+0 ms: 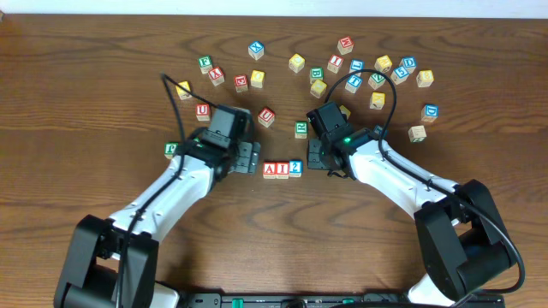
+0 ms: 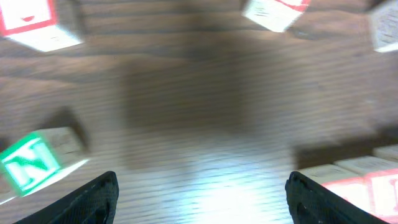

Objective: Spell out AI2

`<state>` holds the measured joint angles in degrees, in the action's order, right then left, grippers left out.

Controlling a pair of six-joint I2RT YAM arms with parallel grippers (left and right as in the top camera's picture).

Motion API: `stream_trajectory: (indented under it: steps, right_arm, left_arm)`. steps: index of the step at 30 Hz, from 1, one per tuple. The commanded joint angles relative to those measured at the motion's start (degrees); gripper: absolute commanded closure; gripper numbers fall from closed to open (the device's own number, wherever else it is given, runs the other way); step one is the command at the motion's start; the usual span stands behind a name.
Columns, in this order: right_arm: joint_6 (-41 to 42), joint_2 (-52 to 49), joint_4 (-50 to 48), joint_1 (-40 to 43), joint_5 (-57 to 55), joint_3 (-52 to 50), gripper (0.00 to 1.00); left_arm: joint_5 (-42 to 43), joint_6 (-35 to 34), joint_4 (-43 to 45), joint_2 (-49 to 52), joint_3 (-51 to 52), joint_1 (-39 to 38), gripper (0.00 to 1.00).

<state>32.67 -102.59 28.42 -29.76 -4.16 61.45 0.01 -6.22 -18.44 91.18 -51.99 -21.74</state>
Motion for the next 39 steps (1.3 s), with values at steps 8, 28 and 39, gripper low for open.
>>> stream_trajectory:
  steps: [8,28,39]
  right_arm:
    - [0.7,-0.2,-2.5,0.0,1.2,1.1,0.99]
    - [-0.6,-3.7,-0.7,-0.5,2.8,5.2,0.99]
    - [-3.9,-12.0,7.0,-1.1,3.1,15.7,0.99]
  left_arm:
    - [4.9,-2.0,-1.5,-2.6,-0.5,5.8,0.15]
    - [4.9,-2.0,-1.5,-2.6,-0.5,5.8,0.15]
    - [4.9,-2.0,-1.5,-2.6,-0.5,5.8,0.15]
